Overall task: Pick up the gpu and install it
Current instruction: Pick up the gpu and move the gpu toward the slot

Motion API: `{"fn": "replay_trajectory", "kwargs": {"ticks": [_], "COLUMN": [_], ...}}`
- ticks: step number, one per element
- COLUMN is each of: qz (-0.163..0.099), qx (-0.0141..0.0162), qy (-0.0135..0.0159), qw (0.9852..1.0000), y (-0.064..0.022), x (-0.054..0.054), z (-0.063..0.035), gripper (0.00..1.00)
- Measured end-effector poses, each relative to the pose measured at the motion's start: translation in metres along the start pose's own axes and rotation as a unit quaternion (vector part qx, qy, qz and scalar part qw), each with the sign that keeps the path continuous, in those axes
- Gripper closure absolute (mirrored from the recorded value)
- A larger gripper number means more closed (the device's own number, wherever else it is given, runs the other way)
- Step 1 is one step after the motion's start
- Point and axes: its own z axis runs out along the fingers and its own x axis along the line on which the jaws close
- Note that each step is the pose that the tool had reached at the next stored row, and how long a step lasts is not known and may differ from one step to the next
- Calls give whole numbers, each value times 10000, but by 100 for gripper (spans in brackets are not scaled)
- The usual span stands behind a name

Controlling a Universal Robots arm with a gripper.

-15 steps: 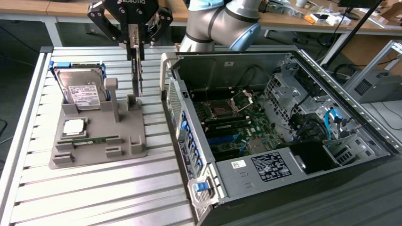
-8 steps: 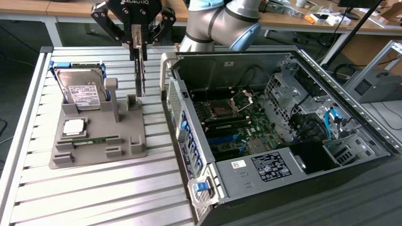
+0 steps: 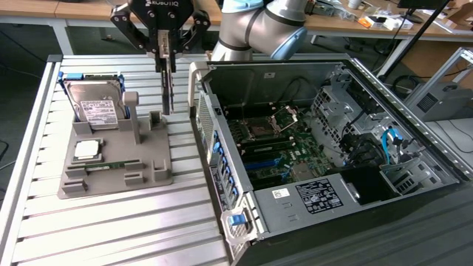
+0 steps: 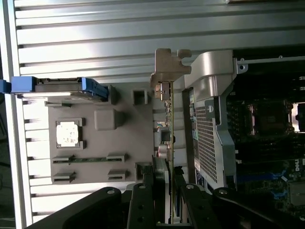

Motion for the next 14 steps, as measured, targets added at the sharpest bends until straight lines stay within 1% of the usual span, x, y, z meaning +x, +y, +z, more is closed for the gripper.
{"fn": "replay_trajectory", "kwargs": {"ticks": [2,4,8,10,14], "qz": [0,-1,-2,-2,-4], "qx": [18,44,67,97,136], "qy": [-1,-3,-4,-7,-10], "qw": [10000,10000,10000,10000,9999], "y": [0,0,-2,-2,-2], "x": [-5,-11,-28,-36,-48], "z": [0,0,0,0,1], "gripper": [73,73,73,73,73]}}
